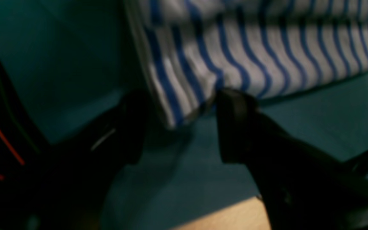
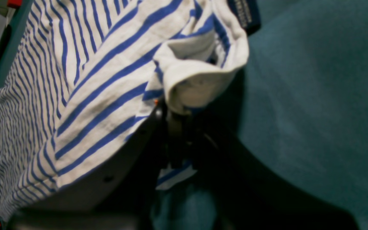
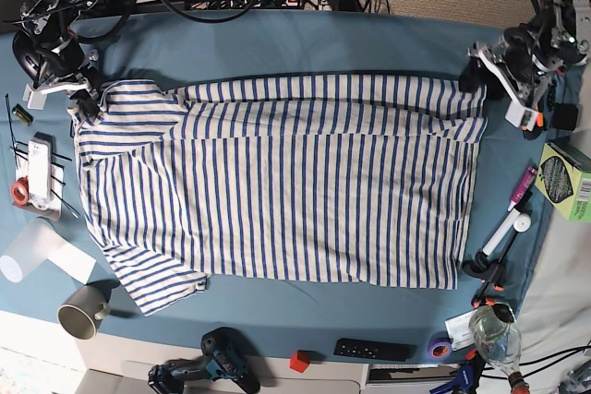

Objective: Fold the T-shirt properly
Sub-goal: 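Regrasp the folded edge corners with both grippers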

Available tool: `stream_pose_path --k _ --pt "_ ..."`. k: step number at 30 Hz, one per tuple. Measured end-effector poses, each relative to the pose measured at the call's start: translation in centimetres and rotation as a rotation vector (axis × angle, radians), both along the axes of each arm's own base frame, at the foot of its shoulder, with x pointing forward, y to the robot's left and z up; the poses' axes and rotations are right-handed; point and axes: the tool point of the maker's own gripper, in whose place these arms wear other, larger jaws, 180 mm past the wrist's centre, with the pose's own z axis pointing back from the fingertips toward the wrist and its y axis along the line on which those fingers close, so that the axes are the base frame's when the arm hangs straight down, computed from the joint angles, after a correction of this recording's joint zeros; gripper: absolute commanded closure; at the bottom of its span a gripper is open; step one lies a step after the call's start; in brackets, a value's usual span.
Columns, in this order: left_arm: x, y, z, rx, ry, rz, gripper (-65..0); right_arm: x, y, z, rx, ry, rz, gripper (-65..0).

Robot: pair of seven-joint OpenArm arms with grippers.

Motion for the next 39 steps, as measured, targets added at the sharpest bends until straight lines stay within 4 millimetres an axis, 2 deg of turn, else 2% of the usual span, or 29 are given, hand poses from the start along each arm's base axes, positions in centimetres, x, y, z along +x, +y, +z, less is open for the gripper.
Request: stream_pose_path --k 6,8,10,13,14,17,22,23,26,27,28,35,39 --pt "0.3 -0.8 0.2 -0.096 0.001 -0.013 -34.4 0.0 0.1 0.0 0.001 0.002 0.002 0.0" --pt "-0.3 -1.8 0.4 -0.137 0.014 -0.061 -30.6 0.0 0.0 0.0 0.001 0.002 0.002 0.0" --pt "-0.8 -2.5 0.4 -0.17 0.024 -0.089 -22.6 0.0 0.1 0.0 0.001 0.003 0.002 0.0" --pt "-1.5 -2.9 0.2 -0.182 0.047 -0.117 -3.3 -0.1 0.2 -0.2 0.006 0.012 0.008 0.0" --pt "-1.6 -2.9 0.1 -0.18 0.049 -0.124 0.0 -0.1 0.2 -0.1 0.009 0.01 0.009 0.0" --pt "-1.7 -3.0 0.1 -0.182 0.05 -0.13 0.0 -0.1 0.3 0.1 -0.006 0.008 0.038 0.0" --pt "-1.7 -3.0 0.1 -0.182 0.05 -0.13 0.0 -0.2 -0.7 0.7 -0.036 0.017 0.049 0.0" --pt "-1.7 -3.0 0.0 -0.178 0.05 -0.13 -1.6 -0.2 -0.8 0.8 -0.038 0.016 0.049 0.0" --pt "-1.7 -2.9 0.0 -0.17 0.049 -0.133 -23.9 -0.3 -1.0 0.8 -0.043 0.022 0.052 0.0" --pt "-1.5 -2.8 0.1 -0.17 0.043 -0.122 -28.4 -0.3 -1.0 0.8 -0.043 0.022 0.051 0.0" --pt "-1.3 -2.7 0.1 -0.164 0.043 -0.111 -29.9 -0.3 -1.0 0.8 -0.042 0.022 0.052 0.0" --pt "-0.9 -2.4 0.2 -0.144 0.026 -0.101 -30.0 -0.3 -1.0 0.8 -0.043 0.021 0.052 0.0" --pt "-0.2 -1.1 -0.1 -0.076 0.025 -0.064 -30.0 -0.3 -1.0 0.8 -0.042 0.022 0.052 0.0"
